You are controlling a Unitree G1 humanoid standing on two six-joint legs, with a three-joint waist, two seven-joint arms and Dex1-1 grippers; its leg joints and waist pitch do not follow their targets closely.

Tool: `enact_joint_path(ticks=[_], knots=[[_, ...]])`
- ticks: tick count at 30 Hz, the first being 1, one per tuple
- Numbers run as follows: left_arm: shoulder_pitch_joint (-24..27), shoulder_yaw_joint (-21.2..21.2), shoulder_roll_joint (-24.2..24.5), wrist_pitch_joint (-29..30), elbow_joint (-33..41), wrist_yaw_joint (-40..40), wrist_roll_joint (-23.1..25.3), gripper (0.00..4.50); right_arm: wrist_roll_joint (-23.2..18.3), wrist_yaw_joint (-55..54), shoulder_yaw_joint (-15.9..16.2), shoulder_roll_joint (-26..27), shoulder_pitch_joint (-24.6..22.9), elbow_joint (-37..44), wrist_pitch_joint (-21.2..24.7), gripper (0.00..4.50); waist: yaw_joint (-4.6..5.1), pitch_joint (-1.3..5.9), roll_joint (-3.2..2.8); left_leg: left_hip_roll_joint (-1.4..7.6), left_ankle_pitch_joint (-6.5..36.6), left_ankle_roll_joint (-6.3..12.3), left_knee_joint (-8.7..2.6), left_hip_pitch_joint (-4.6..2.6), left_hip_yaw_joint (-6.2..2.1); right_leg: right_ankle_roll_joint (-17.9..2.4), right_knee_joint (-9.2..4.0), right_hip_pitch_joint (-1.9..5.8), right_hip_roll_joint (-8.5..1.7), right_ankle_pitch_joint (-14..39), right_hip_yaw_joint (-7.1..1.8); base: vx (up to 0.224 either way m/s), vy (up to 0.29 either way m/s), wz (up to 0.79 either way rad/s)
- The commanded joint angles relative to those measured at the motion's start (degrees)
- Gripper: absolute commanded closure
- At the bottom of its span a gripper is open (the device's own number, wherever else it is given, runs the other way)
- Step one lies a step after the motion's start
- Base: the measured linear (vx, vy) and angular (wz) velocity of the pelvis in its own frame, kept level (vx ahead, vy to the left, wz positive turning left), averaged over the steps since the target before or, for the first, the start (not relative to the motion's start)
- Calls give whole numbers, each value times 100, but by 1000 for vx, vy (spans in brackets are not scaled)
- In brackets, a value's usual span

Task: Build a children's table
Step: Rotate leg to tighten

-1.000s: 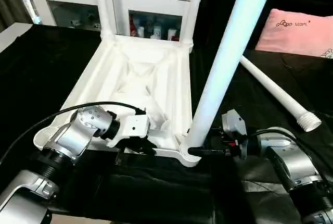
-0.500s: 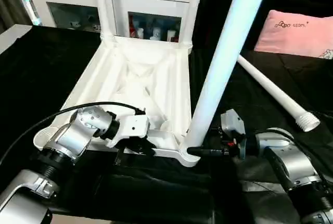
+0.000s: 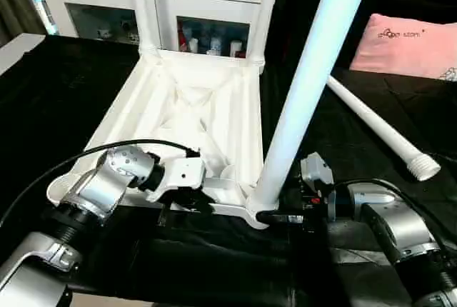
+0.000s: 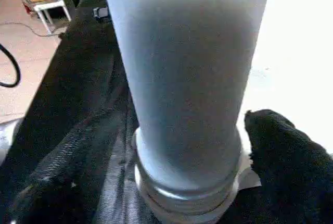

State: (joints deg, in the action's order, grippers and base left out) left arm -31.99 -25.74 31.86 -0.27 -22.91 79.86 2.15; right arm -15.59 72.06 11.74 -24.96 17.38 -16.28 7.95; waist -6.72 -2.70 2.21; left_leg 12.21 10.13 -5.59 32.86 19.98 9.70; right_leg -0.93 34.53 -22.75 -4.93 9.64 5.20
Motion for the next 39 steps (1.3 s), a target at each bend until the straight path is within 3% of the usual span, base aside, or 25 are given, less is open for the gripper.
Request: enact_joint_path(ticks=[1,9,15,22,36,39], knots=[[-20,-293,-21,-60,-2,223,212,450,58,-43,-4,-57,-51,69,-98,36,8,369,-71,110,1323,89,-354,-18,10,-1090,-376,300,-311,1361,-277,0,0,0],[-27,-294,-12,-46,4,229,217,450,117,-97,37,-76,-37,-22,91,36,8,368,-74,114,1345,105,-356,-20,10,-1108,-373,301,-307,1336,-276,0,0,0],[-32,-294,0,-37,10,241,219,450,93,-59,51,-63,-41,-35,94,113,6,368,-79,114,1358,97,-357,-21,8,-1090,-378,298,-310,1382,-277,0,0,0],[-45,-290,12,-43,2,252,221,450,87,-18,81,-62,-63,-16,154,161,5,369,-81,114,1365,95,-356,-20,7,-1087,-381,300,-310,1396,-275,0,0,0],[3,-270,8,104,9,136,256,450,107,-245,102,69,-210,-17,319,176,-3,367,-98,112,1353,90,-358,-21,8,-1128,-373,299,-307,1277,-277,0,0,0],[21,13,-290,726,-13,-319,33,450,394,-1081,39,355,-270,-236,356,176,23,323,-98,91,1576,17,-378,-25,4,-1000,-438,279,-321,1837,-263,0,0,0]])
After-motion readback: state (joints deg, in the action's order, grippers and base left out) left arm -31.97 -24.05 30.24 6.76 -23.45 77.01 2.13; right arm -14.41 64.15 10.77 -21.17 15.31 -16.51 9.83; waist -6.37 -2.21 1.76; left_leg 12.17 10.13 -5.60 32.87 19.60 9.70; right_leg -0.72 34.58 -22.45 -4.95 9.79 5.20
